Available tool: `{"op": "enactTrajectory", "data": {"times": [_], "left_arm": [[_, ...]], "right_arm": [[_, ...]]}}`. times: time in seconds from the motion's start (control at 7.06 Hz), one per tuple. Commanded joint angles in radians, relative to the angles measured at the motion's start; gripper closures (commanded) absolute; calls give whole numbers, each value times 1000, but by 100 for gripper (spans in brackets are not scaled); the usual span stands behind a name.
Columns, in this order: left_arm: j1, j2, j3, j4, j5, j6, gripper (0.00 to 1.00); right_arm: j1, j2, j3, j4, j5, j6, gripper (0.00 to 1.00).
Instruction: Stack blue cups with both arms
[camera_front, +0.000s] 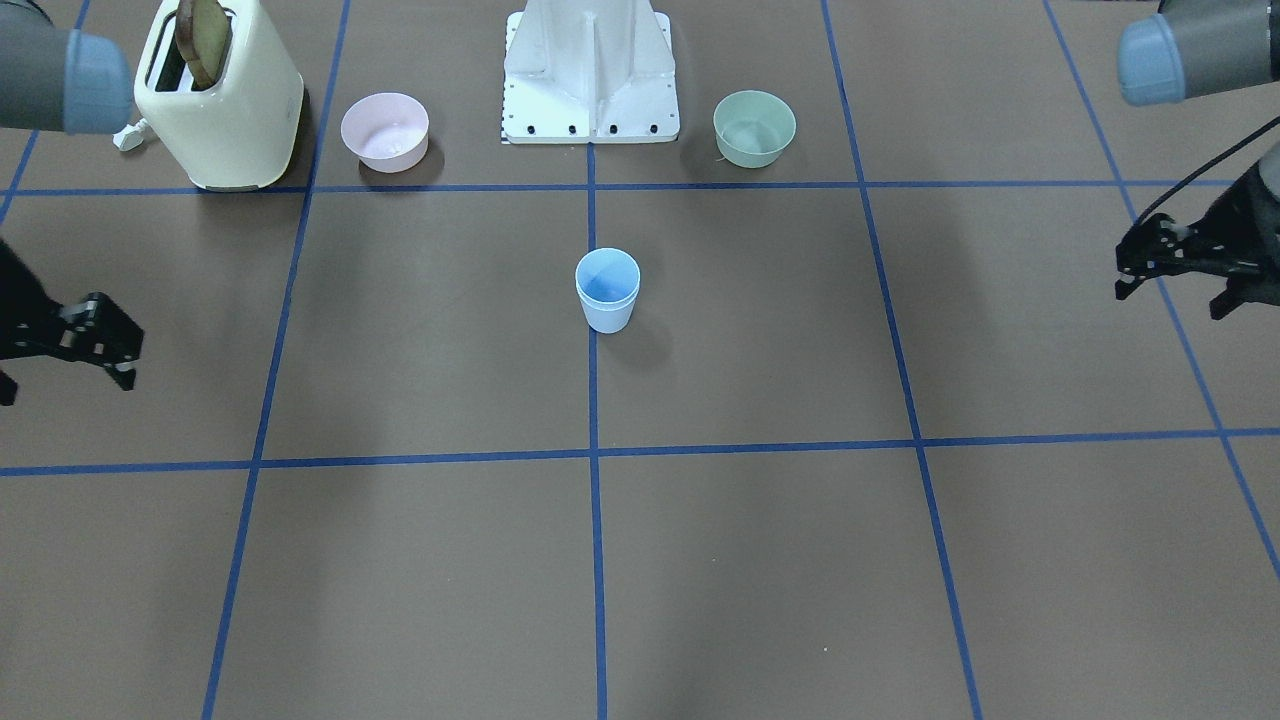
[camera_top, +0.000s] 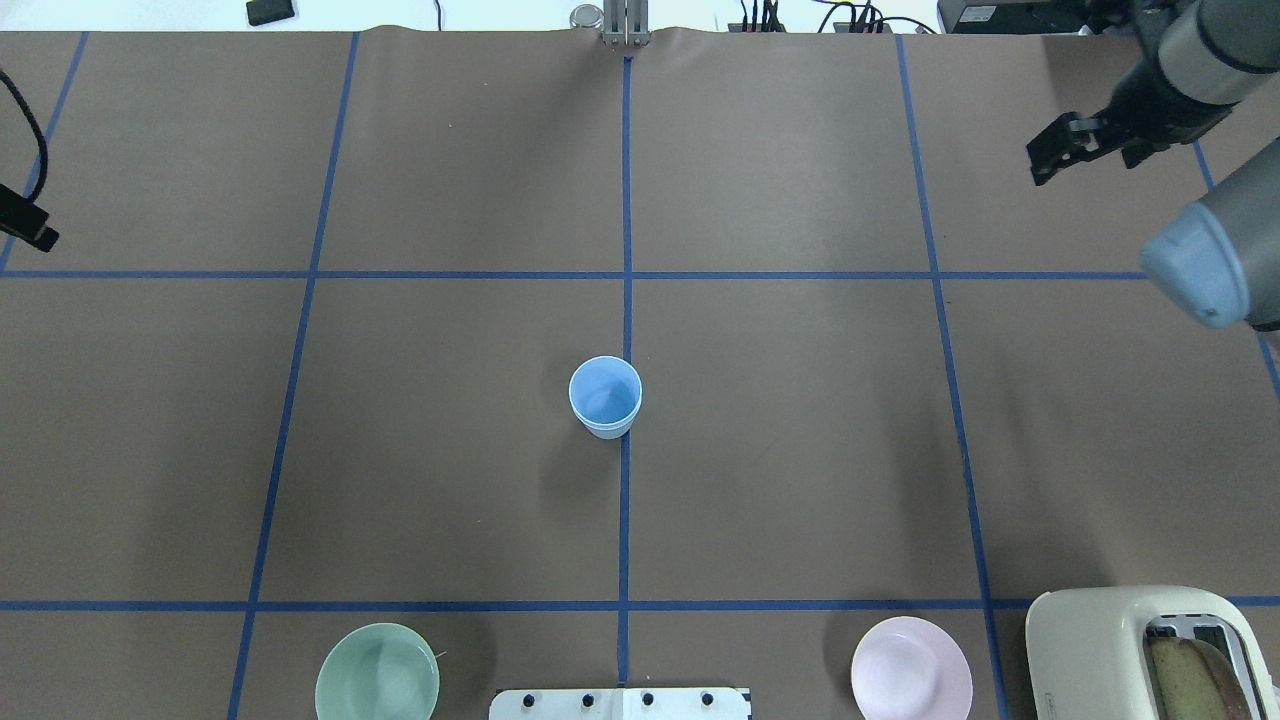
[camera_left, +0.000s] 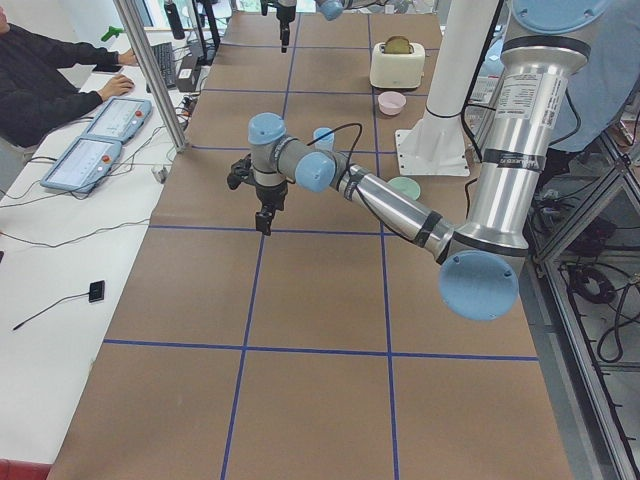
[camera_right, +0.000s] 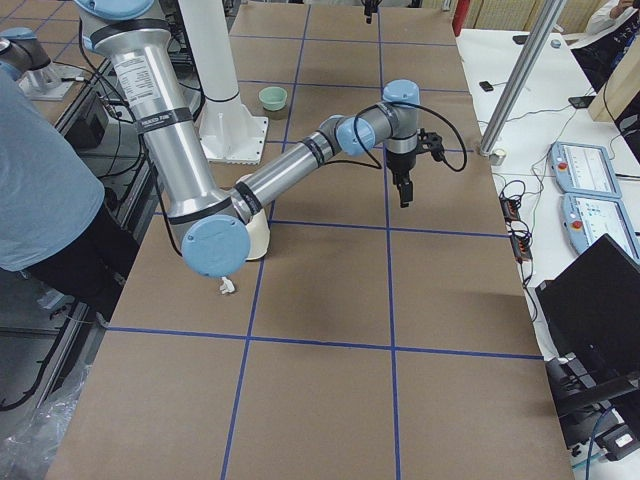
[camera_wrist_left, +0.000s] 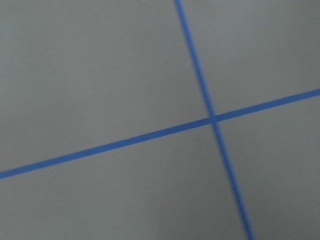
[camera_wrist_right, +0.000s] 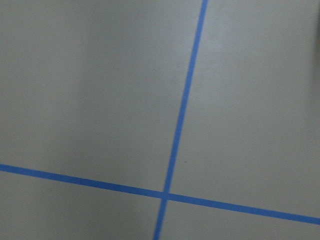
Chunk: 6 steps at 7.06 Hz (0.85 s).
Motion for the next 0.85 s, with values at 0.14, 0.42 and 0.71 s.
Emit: {"op": "enactTrajectory", "data": {"times": [0.14,0.42,0.71], "left_arm": [[-215,9,184,33,-71,275,2],[-300,11,298,19,-75,392,2],[-313,56,308,-12,-75,383,2]], "right_arm": [[274,-228,-48,4,135,-298,0],[354,-272,-143,6,128,-356,0],[362,-357,-166,150,130,-344,0]]}}
